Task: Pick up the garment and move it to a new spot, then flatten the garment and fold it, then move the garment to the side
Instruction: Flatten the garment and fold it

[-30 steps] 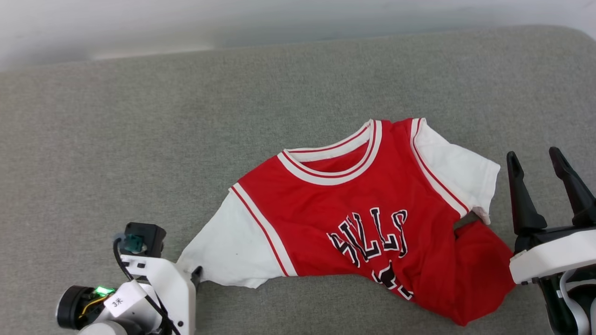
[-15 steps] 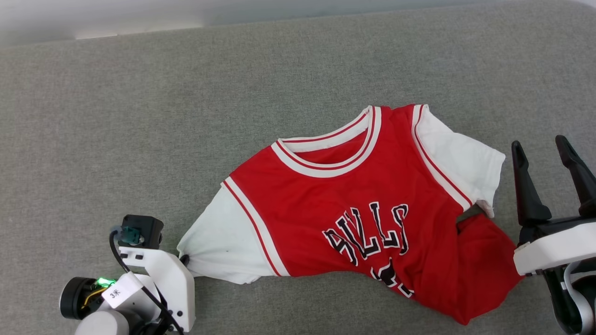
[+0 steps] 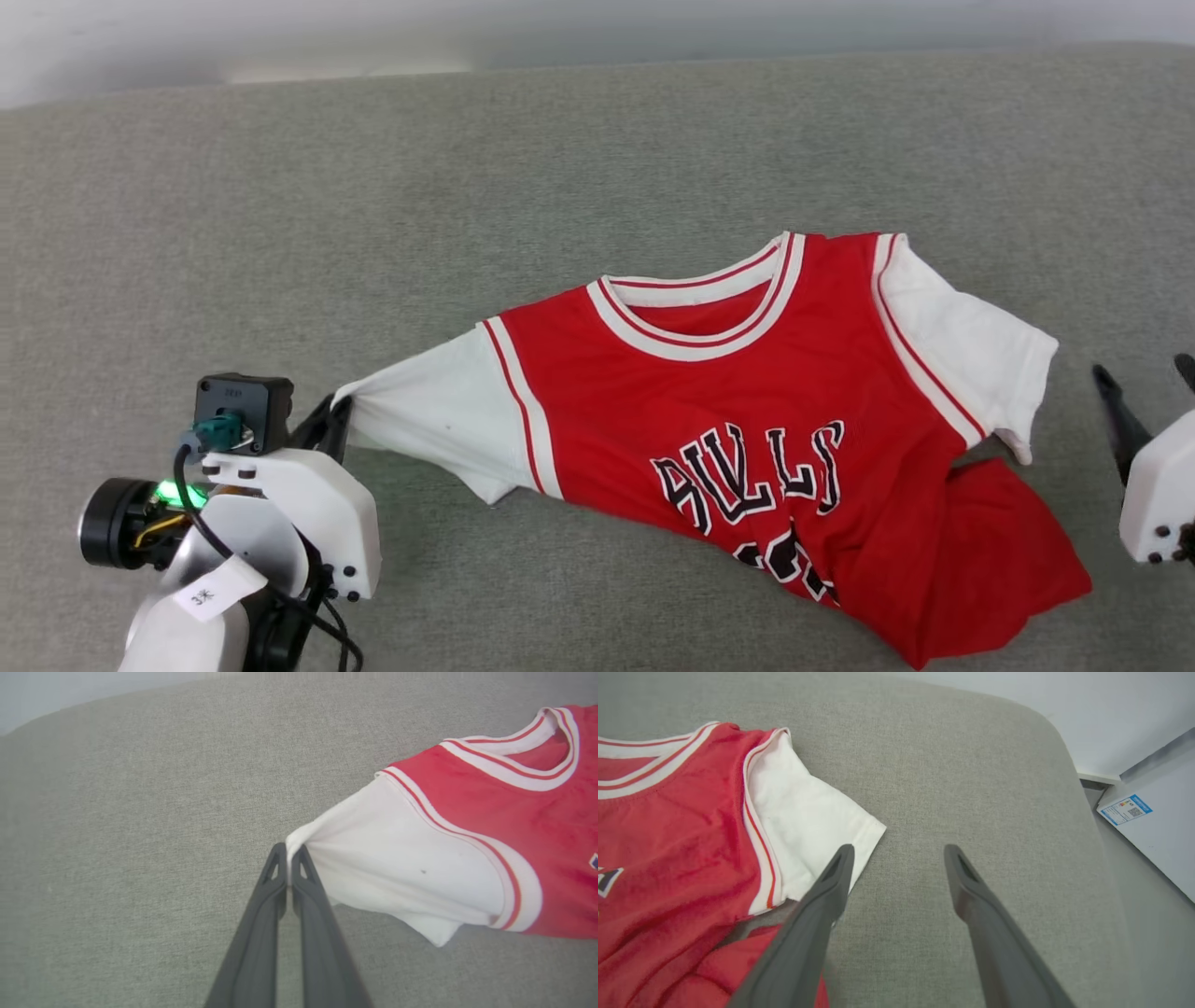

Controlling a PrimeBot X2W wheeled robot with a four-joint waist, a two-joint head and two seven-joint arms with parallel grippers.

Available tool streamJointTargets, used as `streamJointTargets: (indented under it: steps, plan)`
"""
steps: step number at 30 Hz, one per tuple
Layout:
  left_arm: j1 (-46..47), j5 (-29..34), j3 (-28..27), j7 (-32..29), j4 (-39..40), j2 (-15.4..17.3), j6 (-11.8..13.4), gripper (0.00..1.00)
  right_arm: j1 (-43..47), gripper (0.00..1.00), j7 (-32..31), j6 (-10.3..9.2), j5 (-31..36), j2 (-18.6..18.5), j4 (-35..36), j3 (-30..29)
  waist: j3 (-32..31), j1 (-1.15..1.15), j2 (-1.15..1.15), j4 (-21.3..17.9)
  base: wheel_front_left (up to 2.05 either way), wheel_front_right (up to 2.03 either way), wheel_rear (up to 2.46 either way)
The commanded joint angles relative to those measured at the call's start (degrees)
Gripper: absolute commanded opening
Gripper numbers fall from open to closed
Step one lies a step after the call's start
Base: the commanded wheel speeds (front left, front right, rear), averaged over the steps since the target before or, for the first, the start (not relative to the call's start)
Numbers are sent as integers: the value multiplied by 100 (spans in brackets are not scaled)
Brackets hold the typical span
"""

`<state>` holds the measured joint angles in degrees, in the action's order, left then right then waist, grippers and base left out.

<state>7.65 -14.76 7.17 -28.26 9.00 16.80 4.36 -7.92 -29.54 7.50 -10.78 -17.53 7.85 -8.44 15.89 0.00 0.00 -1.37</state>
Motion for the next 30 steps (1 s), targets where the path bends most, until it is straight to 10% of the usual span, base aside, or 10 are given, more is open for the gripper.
streamJointTargets:
  steps: [1, 10, 28, 29, 30]
  plan:
    - [46, 57, 20, 23, 167, 63, -22, 0, -169, 100, -393, -2, 29, -59, -29, 20, 37, 0, 0, 94, 0, 0, 0]
    - [-12, 54, 239, -250, 1296, 94, -72, 0, -1024, 100, -2127, -2, -350, -715, -616, 311, 388, 0, 0, 513, 0, 0, 0]
    - [109, -54, 691, -187, 1901, -70, -217, 0, -1298, 100, -2484, 14, -661, -1171, -2510, 1582, 766, 0, 0, 1140, 0, 0, 0]
    - [111, -50, 698, -172, 1878, -71, -225, 0, -1271, 42, -2477, 15, -715, -1178, -2578, 1638, 763, 0, 0, 1144, 0, 0, 0]
    - [114, -57, 700, -160, 1850, -72, -226, 0, -1256, 13, -2432, 20, -735, -1196, -2617, 1668, 753, 0, 0, 1143, 0, 0, 0]
